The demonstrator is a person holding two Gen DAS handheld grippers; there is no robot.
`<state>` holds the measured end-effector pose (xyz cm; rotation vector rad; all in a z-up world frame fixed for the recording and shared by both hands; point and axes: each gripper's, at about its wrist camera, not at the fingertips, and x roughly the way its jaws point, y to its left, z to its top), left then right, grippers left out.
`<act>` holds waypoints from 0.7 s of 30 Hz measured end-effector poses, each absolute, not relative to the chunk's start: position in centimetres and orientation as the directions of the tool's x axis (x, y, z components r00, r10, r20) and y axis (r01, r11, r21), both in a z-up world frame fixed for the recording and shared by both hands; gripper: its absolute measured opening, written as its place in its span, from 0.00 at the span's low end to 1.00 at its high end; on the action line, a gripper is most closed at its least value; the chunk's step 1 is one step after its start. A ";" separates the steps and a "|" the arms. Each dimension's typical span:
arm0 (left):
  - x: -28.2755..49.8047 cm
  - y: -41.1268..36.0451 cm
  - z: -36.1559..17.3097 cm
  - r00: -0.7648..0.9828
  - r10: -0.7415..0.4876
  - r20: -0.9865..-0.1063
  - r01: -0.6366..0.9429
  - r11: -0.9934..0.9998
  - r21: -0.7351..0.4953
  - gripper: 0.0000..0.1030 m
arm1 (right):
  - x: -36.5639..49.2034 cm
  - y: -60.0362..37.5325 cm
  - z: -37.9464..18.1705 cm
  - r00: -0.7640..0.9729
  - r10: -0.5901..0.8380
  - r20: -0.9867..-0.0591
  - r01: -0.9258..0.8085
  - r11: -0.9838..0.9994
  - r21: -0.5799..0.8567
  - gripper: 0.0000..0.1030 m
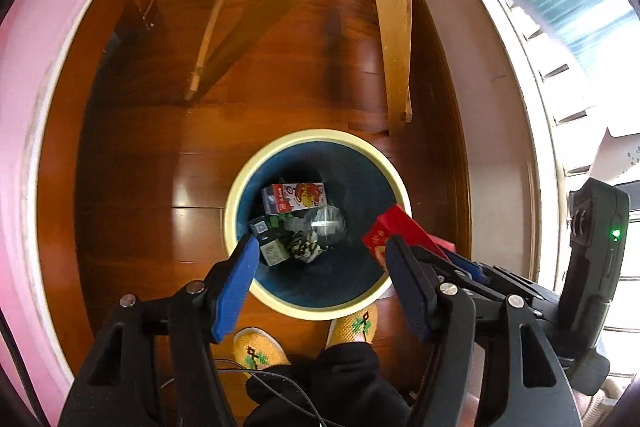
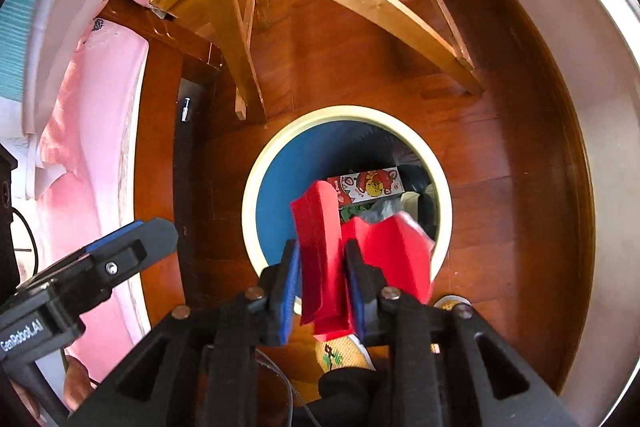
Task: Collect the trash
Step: 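Carry the bottle and red envelope over the bin and open both tools, then raise both tools from the bin back over the table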
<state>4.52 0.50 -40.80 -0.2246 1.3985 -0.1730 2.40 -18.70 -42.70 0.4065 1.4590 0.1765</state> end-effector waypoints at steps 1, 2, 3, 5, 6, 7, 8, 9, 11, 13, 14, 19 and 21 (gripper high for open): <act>4.3 0.6 -40.3 0.169 -0.248 -0.954 -0.011 0.967 -0.254 0.62 | 2.3 -18.8 -42.2 0.117 0.355 -0.927 0.130 0.920 0.369 0.25; 4.1 0.7 -39.7 0.174 -0.244 -0.954 -0.010 0.968 -0.249 0.62 | 2.1 -18.8 -41.5 0.123 0.353 -0.927 0.132 0.920 0.368 0.27; 3.9 0.8 -39.0 0.178 -0.241 -0.954 -0.009 0.969 -0.247 0.62 | 2.0 -19.0 -41.0 0.126 0.354 -0.927 0.132 0.920 0.369 0.29; 3.6 0.9 -37.6 0.187 -0.236 -0.954 -0.004 0.971 -0.241 0.62 | 1.8 -19.0 -39.7 0.132 0.352 -0.927 0.134 0.920 0.368 0.34; 3.5 1.0 -36.7 0.194 -0.233 -0.953 0.000 0.971 -0.238 0.62 | 1.7 -19.0 -38.9 0.135 0.351 -0.927 0.134 0.920 0.368 0.34; 3.3 1.1 -35.8 0.198 -0.233 -0.952 0.005 0.972 -0.237 0.62 | 1.6 -19.0 -38.1 0.140 0.351 -0.926 0.134 0.920 0.369 0.34; 3.1 1.2 -34.9 0.200 -0.232 -0.952 0.011 0.972 -0.234 0.62 | 1.6 -18.9 -37.1 0.144 0.351 -0.925 0.133 0.920 0.369 0.34; 3.0 1.2 -33.9 0.203 -0.231 -0.952 0.017 0.973 -0.232 0.62 | 1.6 -18.9 -36.1 0.149 0.352 -0.924 0.131 0.919 0.371 0.34; 2.6 1.3 -31.3 0.219 -0.235 -0.947 0.032 0.972 -0.233 0.62 | 1.5 -18.7 -33.8 0.160 0.354 -0.921 0.126 0.918 0.375 0.34; 2.4 1.4 -29.0 0.233 -0.238 -0.943 0.042 0.971 -0.235 0.62 | 1.3 -18.7 -31.4 0.172 0.357 -0.918 0.118 0.918 0.379 0.34; 2.3 1.5 -27.3 0.245 -0.242 -0.939 0.049 0.970 -0.237 0.62 | 1.3 -18.6 -30.0 0.178 0.356 -0.918 0.114 0.919 0.378 0.34; 2.1 2.4 -20.9 0.289 -0.258 -0.922 0.059 0.966 -0.251 0.62 | 0.8 -17.9 -23.5 0.214 0.357 -0.909 0.102 0.918 0.384 0.34; 1.8 2.6 -18.6 0.298 -0.266 -0.917 0.061 0.964 -0.260 0.62 | 0.8 -17.6 -21.0 0.223 0.364 -0.904 0.096 0.915 0.392 0.34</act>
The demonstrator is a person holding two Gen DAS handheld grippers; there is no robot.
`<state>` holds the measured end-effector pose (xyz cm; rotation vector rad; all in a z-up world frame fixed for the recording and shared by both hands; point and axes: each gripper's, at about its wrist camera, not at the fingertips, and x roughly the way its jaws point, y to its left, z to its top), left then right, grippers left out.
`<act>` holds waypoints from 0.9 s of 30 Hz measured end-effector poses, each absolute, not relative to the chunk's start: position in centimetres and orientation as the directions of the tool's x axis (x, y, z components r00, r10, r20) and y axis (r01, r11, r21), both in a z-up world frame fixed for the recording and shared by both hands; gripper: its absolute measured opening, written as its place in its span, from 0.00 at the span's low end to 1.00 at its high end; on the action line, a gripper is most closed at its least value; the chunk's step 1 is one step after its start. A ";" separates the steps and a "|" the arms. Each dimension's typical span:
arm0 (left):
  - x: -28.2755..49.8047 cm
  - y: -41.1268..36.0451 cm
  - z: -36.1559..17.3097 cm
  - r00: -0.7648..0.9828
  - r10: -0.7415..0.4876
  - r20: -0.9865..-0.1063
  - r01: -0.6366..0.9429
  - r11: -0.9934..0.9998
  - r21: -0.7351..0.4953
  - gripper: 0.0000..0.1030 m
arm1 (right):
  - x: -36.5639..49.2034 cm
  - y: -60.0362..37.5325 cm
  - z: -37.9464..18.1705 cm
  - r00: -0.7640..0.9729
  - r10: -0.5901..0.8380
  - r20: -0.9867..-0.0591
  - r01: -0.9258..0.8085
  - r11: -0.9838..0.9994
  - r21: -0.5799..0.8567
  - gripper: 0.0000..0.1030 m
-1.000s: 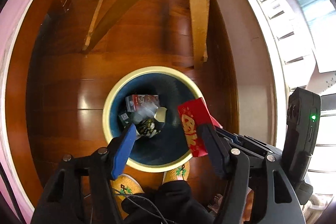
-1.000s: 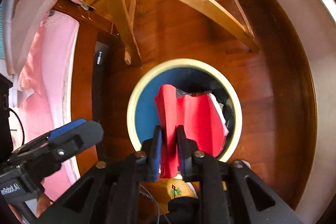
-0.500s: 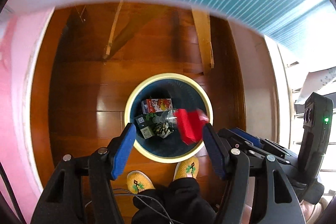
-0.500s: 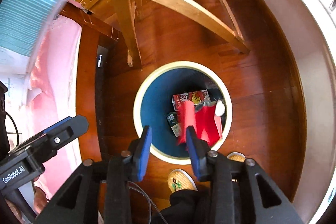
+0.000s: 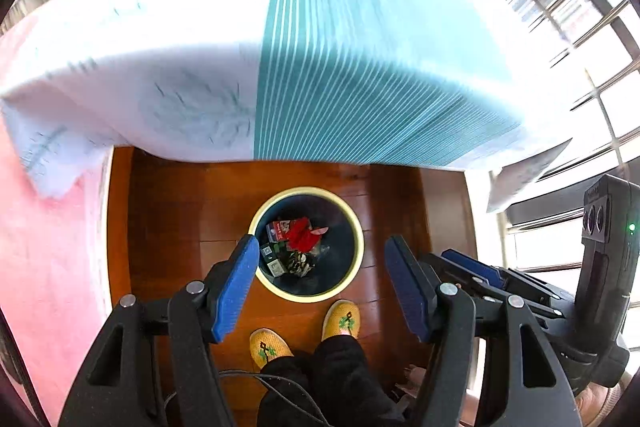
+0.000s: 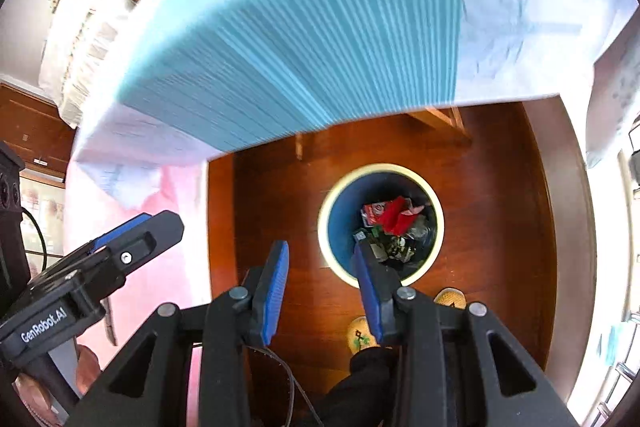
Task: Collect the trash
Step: 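Raise both tools from the bin back over the table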
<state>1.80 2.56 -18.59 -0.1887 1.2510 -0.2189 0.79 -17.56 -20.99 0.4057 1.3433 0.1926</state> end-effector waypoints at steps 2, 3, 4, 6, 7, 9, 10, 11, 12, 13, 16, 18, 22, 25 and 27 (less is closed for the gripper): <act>1.5 2.7 -16.5 0.308 -0.268 -0.913 0.065 0.963 -0.261 0.62 | 0.6 -17.2 -18.7 0.231 0.373 -0.898 0.085 0.912 0.401 0.34; 1.5 2.9 -15.3 0.315 -0.272 -0.909 0.068 0.962 -0.264 0.62 | 0.4 -17.0 -17.5 0.237 0.376 -0.896 0.077 0.912 0.403 0.34; 1.4 3.2 -14.3 0.323 -0.276 -0.905 0.070 0.961 -0.268 0.62 | 0.2 -16.9 -16.4 0.244 0.375 -0.894 0.068 0.913 0.402 0.34; 1.3 3.5 -12.1 0.341 -0.284 -0.896 0.077 0.959 -0.274 0.62 | 0.2 -16.7 -14.0 0.264 0.375 -0.888 0.049 0.915 0.401 0.34; 1.3 3.6 -11.0 0.352 -0.288 -0.891 0.083 0.957 -0.276 0.62 | 0.1 -16.5 -12.9 0.276 0.373 -0.886 0.041 0.916 0.399 0.34; 1.5 3.7 -8.8 0.374 -0.288 -0.882 0.099 0.958 -0.271 0.62 | -0.1 -16.3 -10.6 0.301 0.368 -0.880 0.028 0.919 0.393 0.34; 1.6 3.8 -7.8 0.384 -0.281 -0.880 0.110 0.960 -0.259 0.62 | -0.2 -16.3 -9.7 0.312 0.365 -0.877 0.023 0.920 0.391 0.34; 1.8 3.9 -6.9 0.393 -0.273 -0.878 0.120 0.962 -0.245 0.62 | -0.3 -16.3 -8.8 0.323 0.361 -0.875 0.020 0.921 0.388 0.34; 1.8 4.0 -6.0 0.402 -0.264 -0.877 0.130 0.964 -0.231 0.62 | -0.4 -16.3 -7.8 0.335 0.356 -0.872 0.018 0.923 0.384 0.34; 1.7 4.3 -4.9 0.409 -0.261 -0.875 0.140 0.965 -0.223 0.62 | -0.5 -16.2 -7.0 0.348 0.353 -0.869 0.017 0.924 0.382 0.34; 1.7 4.8 -2.3 0.435 -0.281 -0.856 0.166 0.959 -0.231 0.62 | -0.7 -16.0 -4.6 0.400 0.334 -0.853 0.012 0.929 0.369 0.34; 1.8 5.1 -1.1 0.453 -0.275 -0.848 0.176 0.960 -0.217 0.62 | -0.7 -15.8 -3.1 0.434 0.321 -0.842 0.010 0.933 0.361 0.34; 2.0 5.3 0.8 0.478 -0.307 -0.823 0.198 0.951 -0.240 0.62 | -0.2 -15.6 0.1 0.503 0.295 -0.812 -0.006 0.941 0.338 0.34; 2.5 5.7 2.2 0.498 -0.333 -0.801 0.212 0.942 -0.260 0.62 | 0.1 -15.5 2.3 0.562 0.268 -0.782 -0.019 0.950 0.312 0.35; 3.1 5.8 2.9 0.514 -0.341 -0.787 0.221 0.939 -0.263 0.62 | 0.4 -15.3 3.3 0.584 0.261 -0.768 -0.034 0.954 0.299 0.36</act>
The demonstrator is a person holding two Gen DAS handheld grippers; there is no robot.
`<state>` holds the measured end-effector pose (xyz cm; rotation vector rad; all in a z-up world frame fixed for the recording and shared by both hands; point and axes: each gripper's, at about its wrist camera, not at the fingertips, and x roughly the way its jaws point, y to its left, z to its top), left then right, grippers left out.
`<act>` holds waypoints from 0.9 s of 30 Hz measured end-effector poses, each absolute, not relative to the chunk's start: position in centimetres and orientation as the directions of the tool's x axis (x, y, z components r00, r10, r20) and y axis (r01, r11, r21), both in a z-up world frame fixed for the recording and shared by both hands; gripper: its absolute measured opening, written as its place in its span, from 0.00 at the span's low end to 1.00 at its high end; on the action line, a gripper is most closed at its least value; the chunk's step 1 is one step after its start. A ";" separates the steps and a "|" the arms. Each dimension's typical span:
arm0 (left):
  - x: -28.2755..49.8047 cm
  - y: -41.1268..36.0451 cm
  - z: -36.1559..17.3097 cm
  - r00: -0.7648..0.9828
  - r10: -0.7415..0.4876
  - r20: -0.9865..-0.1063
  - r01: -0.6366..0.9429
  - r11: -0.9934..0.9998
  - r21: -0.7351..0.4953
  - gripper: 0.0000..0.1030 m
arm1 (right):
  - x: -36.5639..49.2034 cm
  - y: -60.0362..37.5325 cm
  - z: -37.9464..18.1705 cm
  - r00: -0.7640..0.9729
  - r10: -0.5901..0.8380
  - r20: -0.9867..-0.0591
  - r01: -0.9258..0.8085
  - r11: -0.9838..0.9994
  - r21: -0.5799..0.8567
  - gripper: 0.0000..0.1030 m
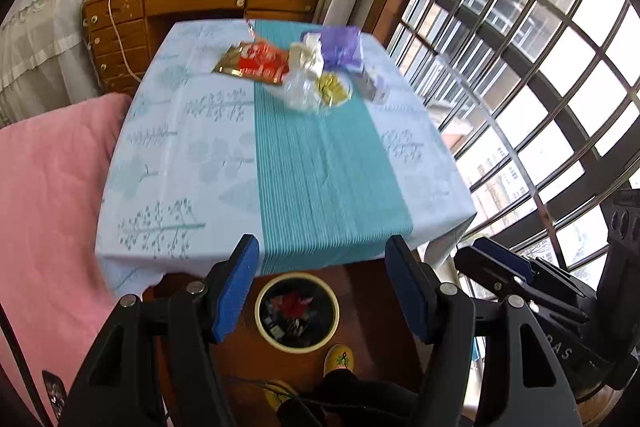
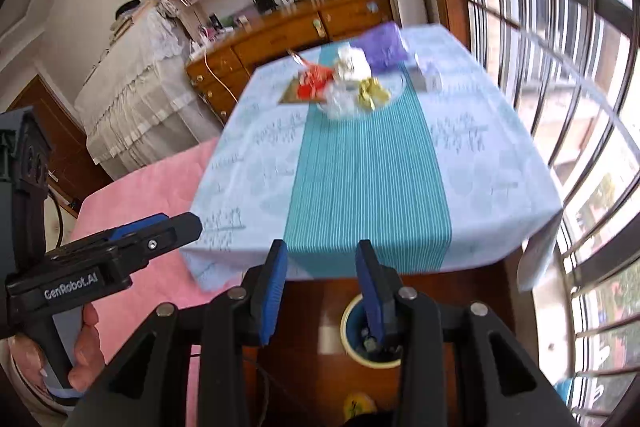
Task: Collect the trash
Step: 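Raise both tools from the bin back over the table, then grasp the clear plastic bag with the left tool while the right tool grasps the yellow crumpled paper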
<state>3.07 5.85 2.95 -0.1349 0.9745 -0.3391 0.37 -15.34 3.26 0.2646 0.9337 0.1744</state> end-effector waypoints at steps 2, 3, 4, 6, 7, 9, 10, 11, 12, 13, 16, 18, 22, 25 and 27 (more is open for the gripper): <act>3.7 5.8 3.3 0.521 -0.346 -0.781 0.223 0.938 -0.266 0.62 | 1.0 -15.2 3.7 0.592 0.258 -0.763 -0.044 0.957 0.288 0.38; 4.2 5.8 3.5 0.522 -0.349 -0.778 0.224 0.937 -0.270 0.62 | 1.3 -15.2 3.9 0.595 0.253 -0.763 -0.044 0.958 0.284 0.38; 4.7 5.7 3.6 0.522 -0.349 -0.779 0.221 0.937 -0.271 0.62 | 1.7 -15.2 4.0 0.600 0.248 -0.761 -0.043 0.959 0.279 0.38; 5.9 5.7 3.6 0.521 -0.345 -0.781 0.213 0.938 -0.273 0.62 | 2.8 -15.6 4.2 0.604 0.243 -0.759 -0.041 0.961 0.274 0.38; 6.6 5.7 3.5 0.519 -0.346 -0.781 0.208 0.938 -0.278 0.62 | 3.5 -15.7 4.2 0.600 0.244 -0.762 -0.042 0.961 0.274 0.39; 8.2 5.7 3.1 0.515 -0.341 -0.786 0.191 0.940 -0.283 0.62 | 4.9 -16.1 3.8 0.589 0.250 -0.769 -0.046 0.960 0.276 0.39; 9.0 5.7 2.9 0.512 -0.337 -0.790 0.181 0.941 -0.285 0.62 | 5.9 -16.2 3.6 0.581 0.253 -0.773 -0.049 0.960 0.277 0.39; 10.1 5.8 2.6 0.509 -0.334 -0.794 0.167 0.942 -0.290 0.62 | 6.9 -16.5 3.4 0.574 0.257 -0.778 -0.054 0.959 0.277 0.39; 10.9 5.7 2.3 0.506 -0.329 -0.797 0.154 0.944 -0.292 0.62 | 7.7 -16.5 3.1 0.568 0.261 -0.781 -0.058 0.959 0.278 0.39; 11.9 5.7 2.0 0.502 -0.323 -0.802 0.139 0.946 -0.294 0.62 | 9.2 -16.8 2.7 0.557 0.267 -0.786 -0.064 0.958 0.280 0.39; 15.2 5.5 1.2 0.488 -0.306 -0.817 0.088 0.949 -0.303 0.62 | 13.0 -17.2 1.8 0.526 0.291 -0.799 -0.094 0.954 0.286 0.46; 18.0 5.0 0.5 0.476 -0.289 -0.831 0.039 0.951 -0.308 0.62 | 16.4 -17.6 1.1 0.497 0.312 -0.810 -0.123 0.949 0.290 0.51; 23.3 3.9 -1.0 0.439 -0.266 -0.858 -0.051 0.946 -0.320 0.62 | 22.6 -18.8 -0.3 0.451 0.345 -0.823 -0.163 0.939 0.304 0.52; 27.5 2.9 -2.2 0.431 -0.264 -0.863 -0.109 0.934 -0.341 0.62 | 27.7 -19.7 -1.6 0.423 0.353 -0.834 -0.189 0.935 0.300 0.52; 30.1 2.2 -3.3 0.430 -0.252 -0.867 -0.137 0.931 -0.339 0.62 | 30.9 -20.1 -3.0 0.404 0.352 -0.844 -0.214 0.934 0.287 0.52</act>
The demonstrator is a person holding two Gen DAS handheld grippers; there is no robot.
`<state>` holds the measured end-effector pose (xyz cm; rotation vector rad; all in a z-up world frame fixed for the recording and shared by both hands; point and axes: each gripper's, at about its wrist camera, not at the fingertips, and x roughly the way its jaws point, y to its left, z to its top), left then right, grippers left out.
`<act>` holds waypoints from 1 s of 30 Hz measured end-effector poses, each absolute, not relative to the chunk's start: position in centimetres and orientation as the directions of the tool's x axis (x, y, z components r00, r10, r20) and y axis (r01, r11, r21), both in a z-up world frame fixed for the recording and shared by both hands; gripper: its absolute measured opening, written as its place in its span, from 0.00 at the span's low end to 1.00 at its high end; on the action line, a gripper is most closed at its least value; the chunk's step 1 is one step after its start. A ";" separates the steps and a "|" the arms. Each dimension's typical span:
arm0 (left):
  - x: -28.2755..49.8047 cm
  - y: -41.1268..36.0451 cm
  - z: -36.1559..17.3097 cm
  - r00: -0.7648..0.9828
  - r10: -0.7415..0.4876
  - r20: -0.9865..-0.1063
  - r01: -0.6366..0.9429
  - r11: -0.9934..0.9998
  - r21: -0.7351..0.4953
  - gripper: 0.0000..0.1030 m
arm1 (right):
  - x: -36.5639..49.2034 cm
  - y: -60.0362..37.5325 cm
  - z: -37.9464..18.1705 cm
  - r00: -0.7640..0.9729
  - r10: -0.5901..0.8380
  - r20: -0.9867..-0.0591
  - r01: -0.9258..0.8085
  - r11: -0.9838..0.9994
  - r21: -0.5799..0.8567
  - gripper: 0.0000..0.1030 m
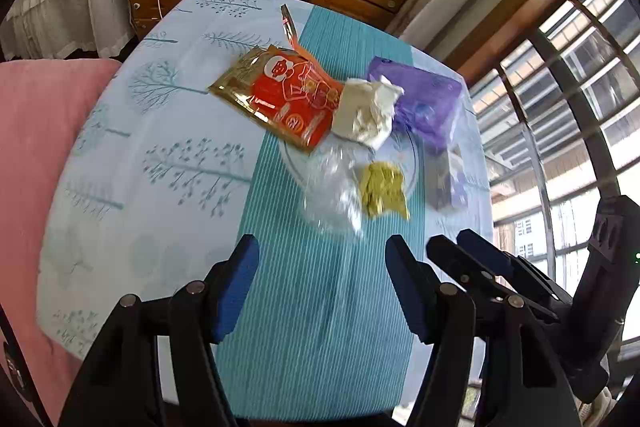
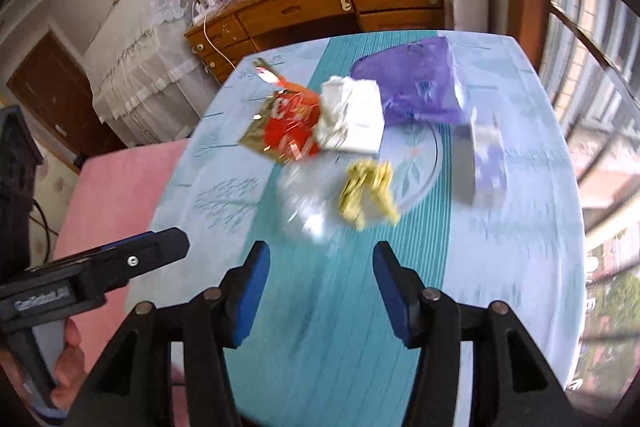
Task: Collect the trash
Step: 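Grasp the clear plastic bag with the left tool while the right tool grasps the yellow crumpled paper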
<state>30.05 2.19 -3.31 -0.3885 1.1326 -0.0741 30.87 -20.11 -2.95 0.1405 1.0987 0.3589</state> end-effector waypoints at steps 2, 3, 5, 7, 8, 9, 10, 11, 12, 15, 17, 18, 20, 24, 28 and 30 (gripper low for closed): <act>32.1 1.6 -4.6 0.420 -0.239 -0.875 -0.153 0.932 -0.328 0.62 | 33.7 -20.2 -4.6 0.378 0.356 -0.855 -0.238 0.930 0.282 0.52; 32.8 1.5 -5.1 0.415 -0.236 -0.878 -0.157 0.932 -0.325 0.62 | 34.9 -20.2 -5.4 0.368 0.357 -0.858 -0.246 0.928 0.281 0.52; 34.2 1.2 -6.1 0.403 -0.233 -0.885 -0.166 0.932 -0.321 0.62 | 36.9 -19.9 -7.0 0.342 0.360 -0.868 -0.262 0.924 0.280 0.52; 35.3 1.2 -7.2 0.392 -0.227 -0.892 -0.180 0.932 -0.316 0.62 | 38.3 -19.5 -8.5 0.324 0.350 -0.879 -0.273 0.924 0.268 0.52; 35.7 1.2 -7.8 0.386 -0.225 -0.894 -0.187 0.931 -0.315 0.62 | 38.7 -19.2 -9.2 0.317 0.343 -0.884 -0.278 0.925 0.259 0.52; 36.1 1.3 -8.2 0.382 -0.227 -0.896 -0.192 0.929 -0.317 0.62 | 39.1 -19.1 -9.6 0.308 0.342 -0.888 -0.281 0.924 0.259 0.52; 36.3 1.4 -8.6 0.378 -0.229 -0.897 -0.197 0.927 -0.319 0.62 | 39.3 -19.0 -10.2 0.297 0.344 -0.891 -0.285 0.922 0.261 0.52; 36.5 1.4 -8.9 0.374 -0.230 -0.899 -0.203 0.925 -0.321 0.62 | 39.6 -18.9 -10.7 0.284 0.344 -0.895 -0.288 0.921 0.263 0.52; 36.7 1.3 -9.3 0.369 -0.233 -0.900 -0.209 0.923 -0.325 0.62 | 39.7 -18.8 -11.1 0.274 0.344 -0.898 -0.292 0.920 0.263 0.52; 37.2 1.0 -10.3 0.349 -0.246 -0.904 -0.216 0.918 -0.333 0.62 | 39.8 -19.1 -11.9 0.258 0.345 -0.903 -0.304 0.916 0.263 0.52; 37.5 0.5 -10.8 0.337 -0.250 -0.908 -0.212 0.919 -0.332 0.62 | 39.9 -19.8 -12.2 0.242 0.371 -0.897 -0.300 0.907 0.295 0.52; 37.6 0.2 -11.0 0.332 -0.252 -0.909 -0.208 0.920 -0.331 0.62 | 40.0 -20.2 -12.3 0.238 0.379 -0.894 -0.294 0.906 0.305 0.52; 37.8 -0.5 -11.5 0.323 -0.252 -0.912 -0.203 0.923 -0.327 0.62 | 39.8 -21.1 -12.3 0.237 0.405 -0.883 -0.289 0.897 0.334 0.36; 38.4 -1.5 -12.7 0.302 -0.252 -0.919 -0.198 0.927 -0.319 0.62 | 39.4 -22.2 -12.3 0.219 0.431 -0.876 -0.294 0.885 0.362 0.27; 39.2 -2.2 -14.4 0.272 -0.256 -0.927 -0.209 0.925 -0.317 0.52 | 39.2 -22.7 -12.3 0.213 0.443 -0.871 -0.299 0.878 0.373 0.26; 39.5 -2.5 -14.6 0.281 -0.242 -0.929 -0.219 0.926 -0.307 0.50 | 39.2 -22.8 -12.3 0.213 0.447 -0.869 -0.293 0.877 0.380 0.26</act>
